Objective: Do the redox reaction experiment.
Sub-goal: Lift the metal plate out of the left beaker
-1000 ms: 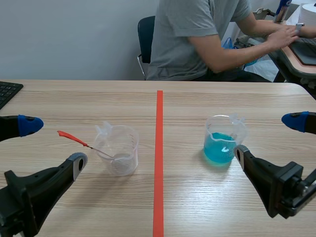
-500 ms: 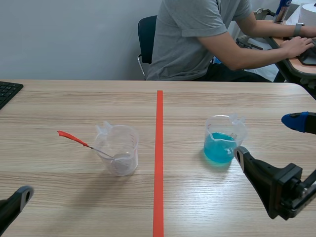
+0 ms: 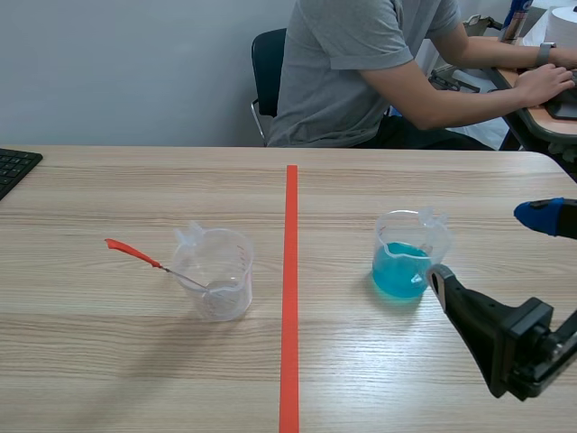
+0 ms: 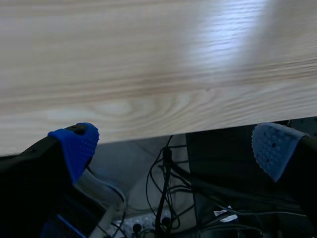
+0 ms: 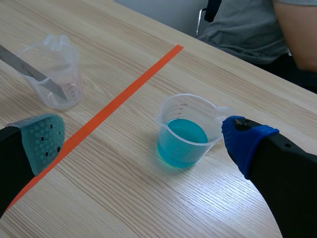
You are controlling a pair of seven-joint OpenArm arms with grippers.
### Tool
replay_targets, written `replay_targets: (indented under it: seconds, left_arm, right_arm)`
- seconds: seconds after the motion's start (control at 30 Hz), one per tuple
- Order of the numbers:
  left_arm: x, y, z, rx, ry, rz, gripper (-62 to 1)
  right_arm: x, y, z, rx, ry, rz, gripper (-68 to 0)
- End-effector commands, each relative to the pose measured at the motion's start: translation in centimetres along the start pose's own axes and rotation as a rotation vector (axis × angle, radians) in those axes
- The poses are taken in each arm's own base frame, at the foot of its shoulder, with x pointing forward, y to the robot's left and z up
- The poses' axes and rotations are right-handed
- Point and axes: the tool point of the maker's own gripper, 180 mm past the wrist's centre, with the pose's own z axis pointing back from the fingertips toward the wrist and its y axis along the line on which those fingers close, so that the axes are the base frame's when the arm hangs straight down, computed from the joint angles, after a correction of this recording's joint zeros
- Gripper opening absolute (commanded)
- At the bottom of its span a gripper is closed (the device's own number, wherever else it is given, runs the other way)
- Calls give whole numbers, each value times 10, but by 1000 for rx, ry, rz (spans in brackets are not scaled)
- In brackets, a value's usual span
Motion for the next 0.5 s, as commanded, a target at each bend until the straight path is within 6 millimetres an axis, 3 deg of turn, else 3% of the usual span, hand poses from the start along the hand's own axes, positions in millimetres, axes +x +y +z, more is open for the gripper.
replay_targets:
  seconds: [0.0, 0.23, 0.47]
  left_arm:
    - [4, -13, -5, -41, -22, 15, 14]
    - [-38, -24, -13, -56, 64, 74, 14]
    - [-65, -34, -21, -78, 127, 99, 14]
  right_arm:
    - [15, -3, -3, 6, -48, 31, 4]
    - [26, 5, -17, 42, -91, 62, 4]
    - [38, 42, -39, 157, -144, 89, 4]
